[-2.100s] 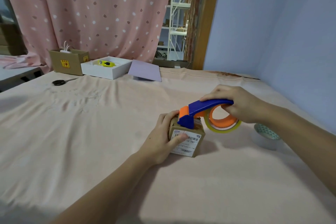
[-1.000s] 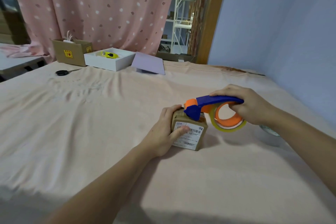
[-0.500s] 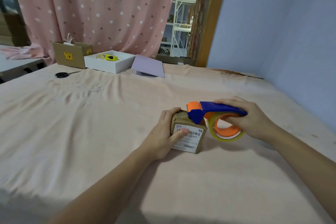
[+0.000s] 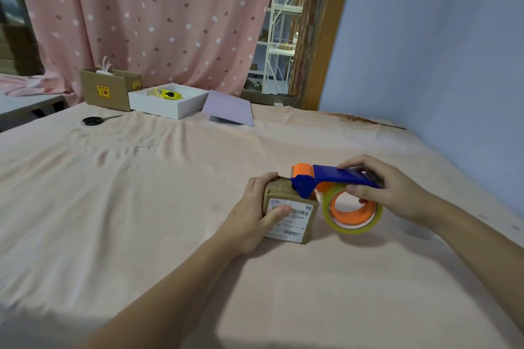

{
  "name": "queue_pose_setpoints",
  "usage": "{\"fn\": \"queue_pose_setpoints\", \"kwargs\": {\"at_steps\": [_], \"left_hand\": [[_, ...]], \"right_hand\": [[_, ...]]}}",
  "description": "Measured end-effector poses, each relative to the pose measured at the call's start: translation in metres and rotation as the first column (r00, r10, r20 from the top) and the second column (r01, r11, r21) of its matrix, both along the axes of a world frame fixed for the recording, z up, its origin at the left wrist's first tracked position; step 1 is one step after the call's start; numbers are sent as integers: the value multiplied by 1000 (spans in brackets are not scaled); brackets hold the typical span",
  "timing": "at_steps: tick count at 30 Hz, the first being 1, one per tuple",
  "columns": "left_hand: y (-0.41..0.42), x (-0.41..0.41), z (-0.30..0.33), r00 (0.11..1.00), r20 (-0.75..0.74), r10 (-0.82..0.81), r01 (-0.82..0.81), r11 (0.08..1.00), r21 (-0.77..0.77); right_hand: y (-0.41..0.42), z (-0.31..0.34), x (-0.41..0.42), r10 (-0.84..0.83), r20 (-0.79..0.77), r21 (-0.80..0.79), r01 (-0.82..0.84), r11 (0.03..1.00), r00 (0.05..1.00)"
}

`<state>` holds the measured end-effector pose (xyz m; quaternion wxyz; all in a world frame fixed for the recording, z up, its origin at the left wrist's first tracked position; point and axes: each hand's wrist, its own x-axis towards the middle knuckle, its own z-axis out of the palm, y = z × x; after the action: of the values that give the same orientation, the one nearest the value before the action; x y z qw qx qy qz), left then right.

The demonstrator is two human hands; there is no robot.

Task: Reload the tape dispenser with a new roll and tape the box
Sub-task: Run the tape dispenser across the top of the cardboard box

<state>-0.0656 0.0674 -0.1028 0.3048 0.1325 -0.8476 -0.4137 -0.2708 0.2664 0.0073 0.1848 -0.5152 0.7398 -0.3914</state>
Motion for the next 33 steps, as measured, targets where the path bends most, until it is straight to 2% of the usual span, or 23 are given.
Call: {"fn": "queue_pose_setpoints", "kwargs": {"at_steps": [10, 14, 17, 20, 23, 33], "left_hand": [[1, 1, 1, 1000, 1, 0, 0, 1000, -1], [2, 1, 0, 1000, -8, -2, 2, 1000, -4], [2, 2, 0, 1000, -10, -2, 2, 1000, 5], [2, 1, 0, 1000, -17, 2, -2, 1000, 16], [2, 2, 1, 1000, -15, 0, 0, 1000, 21], [2, 3, 2, 1000, 7, -29, 29, 1000, -8]], "right_hand": [[-5, 20, 0, 102, 52, 173, -110, 979, 993], [-16, 34, 7, 184, -120, 290, -143, 946, 976], [-25, 37, 10, 237, -277, 358, -129, 925, 931], [-30, 37, 13, 267, -355, 379, -123, 917, 896], [-29, 41, 13, 344, -455, 428, -137, 893, 821], [-34, 62, -1, 397, -495, 472, -144, 870, 773]]}}
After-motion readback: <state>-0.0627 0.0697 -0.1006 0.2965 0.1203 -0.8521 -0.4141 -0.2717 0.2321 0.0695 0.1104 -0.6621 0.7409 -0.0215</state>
